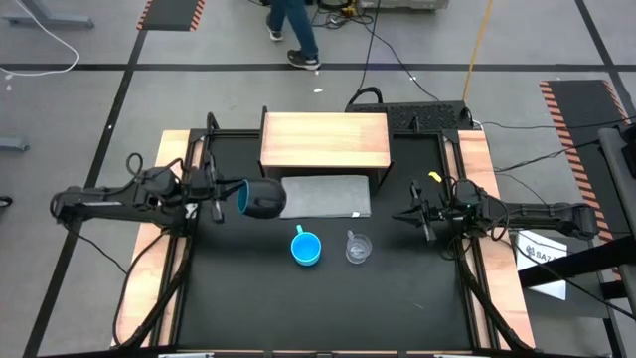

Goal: Stack small to large cups/mugs on shelf
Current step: Put the black mug on the shelf

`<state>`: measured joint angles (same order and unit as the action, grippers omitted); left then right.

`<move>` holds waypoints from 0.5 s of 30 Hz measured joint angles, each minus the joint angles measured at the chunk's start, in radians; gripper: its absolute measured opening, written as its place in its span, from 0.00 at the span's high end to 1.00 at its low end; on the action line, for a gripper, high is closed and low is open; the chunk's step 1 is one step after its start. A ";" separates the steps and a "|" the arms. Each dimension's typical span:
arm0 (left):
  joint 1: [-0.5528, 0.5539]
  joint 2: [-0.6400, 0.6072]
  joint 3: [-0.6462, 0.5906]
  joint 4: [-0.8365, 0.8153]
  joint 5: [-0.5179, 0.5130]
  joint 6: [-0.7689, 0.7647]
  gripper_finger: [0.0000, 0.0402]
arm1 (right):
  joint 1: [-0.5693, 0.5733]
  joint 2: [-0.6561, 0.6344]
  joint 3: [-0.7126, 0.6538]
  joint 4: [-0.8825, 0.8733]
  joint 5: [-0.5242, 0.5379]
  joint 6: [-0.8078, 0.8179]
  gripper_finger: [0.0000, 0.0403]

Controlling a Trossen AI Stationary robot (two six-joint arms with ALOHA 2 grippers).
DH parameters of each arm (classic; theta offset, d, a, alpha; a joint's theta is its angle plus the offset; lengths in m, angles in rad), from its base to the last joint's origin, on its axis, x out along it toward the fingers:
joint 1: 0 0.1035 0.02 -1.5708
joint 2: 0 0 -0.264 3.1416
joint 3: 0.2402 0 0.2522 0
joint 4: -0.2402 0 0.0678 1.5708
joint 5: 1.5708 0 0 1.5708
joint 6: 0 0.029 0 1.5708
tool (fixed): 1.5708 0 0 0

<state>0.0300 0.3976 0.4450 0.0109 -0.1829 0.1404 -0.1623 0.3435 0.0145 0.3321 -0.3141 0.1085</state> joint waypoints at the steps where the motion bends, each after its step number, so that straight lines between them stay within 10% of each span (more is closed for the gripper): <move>1: 0.013 0.009 0.000 0.009 0.005 0.006 0.98 | 0.000 0.000 0.000 0.000 0.000 0.000 1.00; 15: 0.244 0.133 0.111 0.071 0.122 0.031 0.98 | 0.000 0.000 0.000 0.000 0.000 0.003 1.00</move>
<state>0.2745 0.5303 0.5561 0.0820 -0.0604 0.1712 -0.1623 0.3435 0.0143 0.3317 -0.3141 0.1112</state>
